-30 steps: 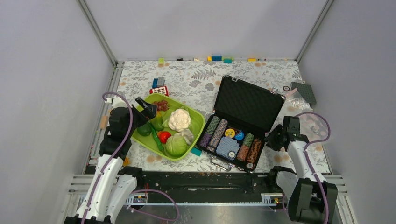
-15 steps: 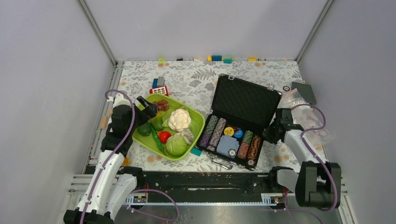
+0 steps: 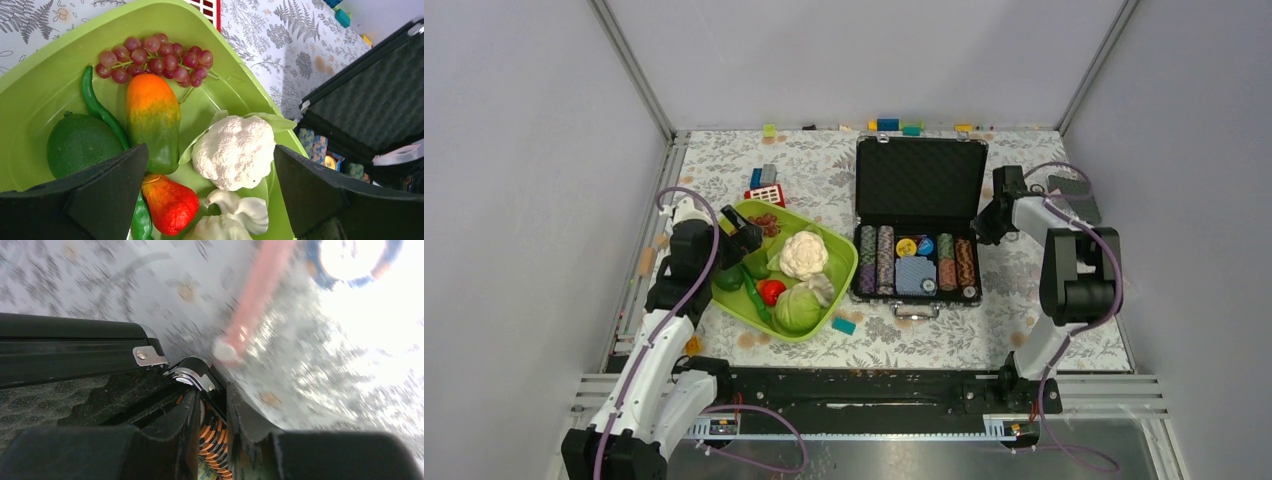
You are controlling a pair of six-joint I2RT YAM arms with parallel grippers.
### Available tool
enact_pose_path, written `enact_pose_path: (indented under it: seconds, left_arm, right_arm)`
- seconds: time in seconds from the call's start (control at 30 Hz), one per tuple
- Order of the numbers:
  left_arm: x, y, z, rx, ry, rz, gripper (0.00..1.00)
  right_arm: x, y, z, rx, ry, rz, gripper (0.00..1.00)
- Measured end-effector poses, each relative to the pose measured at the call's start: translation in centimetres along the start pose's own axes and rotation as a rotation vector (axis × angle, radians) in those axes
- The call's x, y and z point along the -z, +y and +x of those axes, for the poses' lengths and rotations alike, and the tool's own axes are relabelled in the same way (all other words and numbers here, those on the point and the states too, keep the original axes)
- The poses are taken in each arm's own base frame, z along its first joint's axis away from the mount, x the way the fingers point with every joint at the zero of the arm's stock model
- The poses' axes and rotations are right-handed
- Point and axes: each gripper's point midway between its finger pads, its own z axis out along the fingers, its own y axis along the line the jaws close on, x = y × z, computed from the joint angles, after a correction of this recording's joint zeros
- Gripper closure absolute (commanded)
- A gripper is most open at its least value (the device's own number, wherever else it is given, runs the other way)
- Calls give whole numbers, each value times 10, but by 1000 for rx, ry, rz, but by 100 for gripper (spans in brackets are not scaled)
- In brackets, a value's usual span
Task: Place the food in the zip-top bag and seal the zipper
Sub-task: Move the distractor to the center of the board.
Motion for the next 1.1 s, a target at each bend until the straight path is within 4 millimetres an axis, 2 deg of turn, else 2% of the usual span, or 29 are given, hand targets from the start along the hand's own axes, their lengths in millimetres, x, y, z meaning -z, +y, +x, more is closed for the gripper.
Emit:
enact_pose_path:
  seconds: [0.3,0.43,0.53,0.63,0.77,0.93,1.03,1.1]
  left_arm:
    - [-14,2,3,-5,34,-28,1]
    - [-23,1,2,-8,42,-32,1]
    - [-28,1,4,-9,54,-31,1]
    - [-33,-1,7,-8,72,-25,1]
    - [-34,-6,10,-8,90,-1,1]
    - [-31,-13,13,-16,114,37,1]
    - [-22,-21,20,-47,137,67,1]
    - [-14,-29,26,-69,153,93,1]
  right_arm:
    - [-43,69,-66,-24,-30,-8,100]
    - [-63,108,-97,-56,-71,-55,100]
    - [-74,130,-114,-75,-112,-83,100]
    - [-80,142,-123,-115,-149,-104,98]
    - [-80,145,-124,-134,-155,-110,76]
    - [-75,144,-122,-120,-163,-133,31]
    - [-48,138,-117,-91,-173,-157,3]
    - [-17,134,-118,-66,-197,-190,0]
